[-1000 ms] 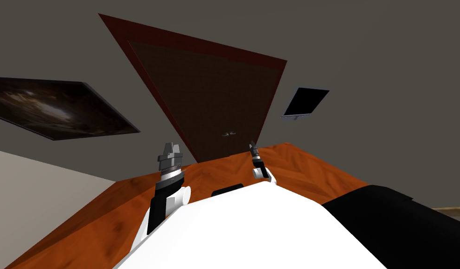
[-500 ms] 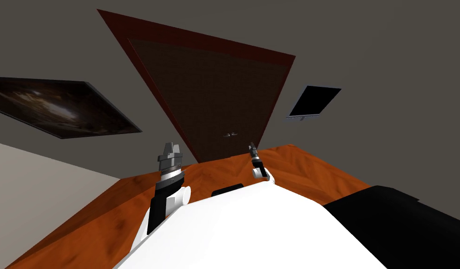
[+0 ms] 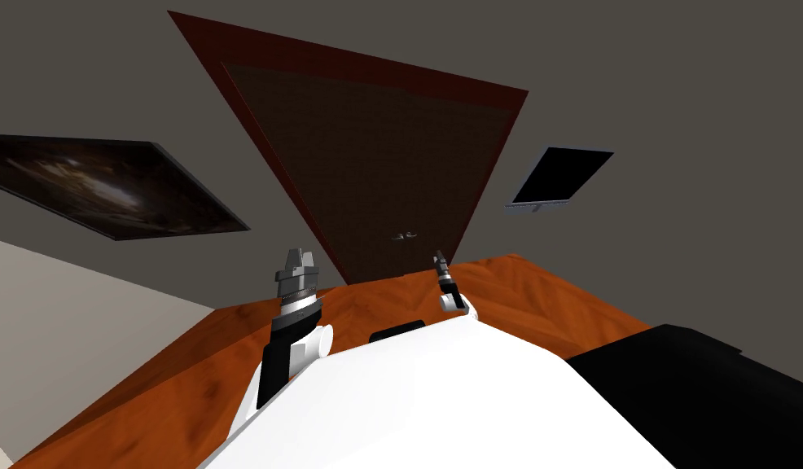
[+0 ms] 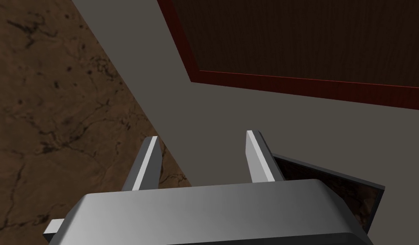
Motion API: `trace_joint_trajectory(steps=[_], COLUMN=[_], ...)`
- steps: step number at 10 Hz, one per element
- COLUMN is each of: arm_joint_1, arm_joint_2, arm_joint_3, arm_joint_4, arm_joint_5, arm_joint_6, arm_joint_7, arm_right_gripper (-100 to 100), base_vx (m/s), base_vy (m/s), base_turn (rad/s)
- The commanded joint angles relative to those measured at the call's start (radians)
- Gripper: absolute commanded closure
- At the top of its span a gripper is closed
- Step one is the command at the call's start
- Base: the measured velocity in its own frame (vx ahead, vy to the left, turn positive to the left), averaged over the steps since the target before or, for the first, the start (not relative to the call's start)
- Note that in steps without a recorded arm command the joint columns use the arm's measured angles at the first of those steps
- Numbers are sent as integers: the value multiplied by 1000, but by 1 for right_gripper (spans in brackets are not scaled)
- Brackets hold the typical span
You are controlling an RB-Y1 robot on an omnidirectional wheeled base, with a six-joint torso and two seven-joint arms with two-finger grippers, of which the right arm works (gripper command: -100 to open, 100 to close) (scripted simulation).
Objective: Pull the door open
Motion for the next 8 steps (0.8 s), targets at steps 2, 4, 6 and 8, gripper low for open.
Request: trace_joint_trajectory(steps=[2, 4, 6, 8], arm_joint_1=[-31, -56, -80, -92], arm_joint_2=[-6, -11, -16, -19], arm_joint_3=[0, 0, -1, -1], arm_joint_4=[79, 146, 212, 250], arm_joint_5=[-14, -26, -37, -43], arm_joint_6=[-17, -30, -42, -48], arm_joint_7=[-9, -17, -25, -29], arm_right_gripper=[-100, -100, -100, -100], base_vx=[82, 100, 97, 85], base_vy=[-16, -22, -15, -27], base_turn=[89, 83, 78, 48])
